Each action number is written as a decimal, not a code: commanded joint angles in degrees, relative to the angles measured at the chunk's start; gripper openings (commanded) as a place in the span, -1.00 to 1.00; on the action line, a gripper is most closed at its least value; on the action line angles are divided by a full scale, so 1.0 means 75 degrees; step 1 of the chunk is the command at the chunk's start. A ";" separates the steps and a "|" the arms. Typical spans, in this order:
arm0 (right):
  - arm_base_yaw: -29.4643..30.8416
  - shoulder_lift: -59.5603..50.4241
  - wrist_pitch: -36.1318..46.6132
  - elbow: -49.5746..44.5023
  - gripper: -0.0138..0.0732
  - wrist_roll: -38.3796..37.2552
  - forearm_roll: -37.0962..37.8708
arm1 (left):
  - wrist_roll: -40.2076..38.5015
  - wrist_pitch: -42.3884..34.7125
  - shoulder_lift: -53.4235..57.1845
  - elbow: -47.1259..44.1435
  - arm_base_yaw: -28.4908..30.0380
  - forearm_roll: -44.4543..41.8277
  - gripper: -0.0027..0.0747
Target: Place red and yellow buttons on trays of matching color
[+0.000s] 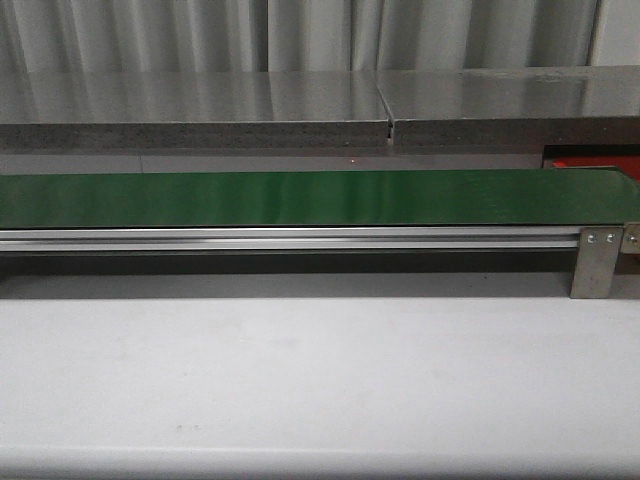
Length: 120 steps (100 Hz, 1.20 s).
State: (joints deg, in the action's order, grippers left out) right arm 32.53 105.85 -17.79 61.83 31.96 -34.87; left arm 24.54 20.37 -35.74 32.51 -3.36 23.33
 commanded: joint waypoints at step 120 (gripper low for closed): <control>-0.3671 -0.7264 -0.0102 -0.2813 0.54 0.0312 -0.0079 | 0.0007 -0.0532 -0.0022 0.0219 -0.0057 0.0168 -0.98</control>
State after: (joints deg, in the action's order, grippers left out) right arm 6.75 57.49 -21.09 43.35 33.56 -34.90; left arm 24.54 20.37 -35.74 32.51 -3.36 23.33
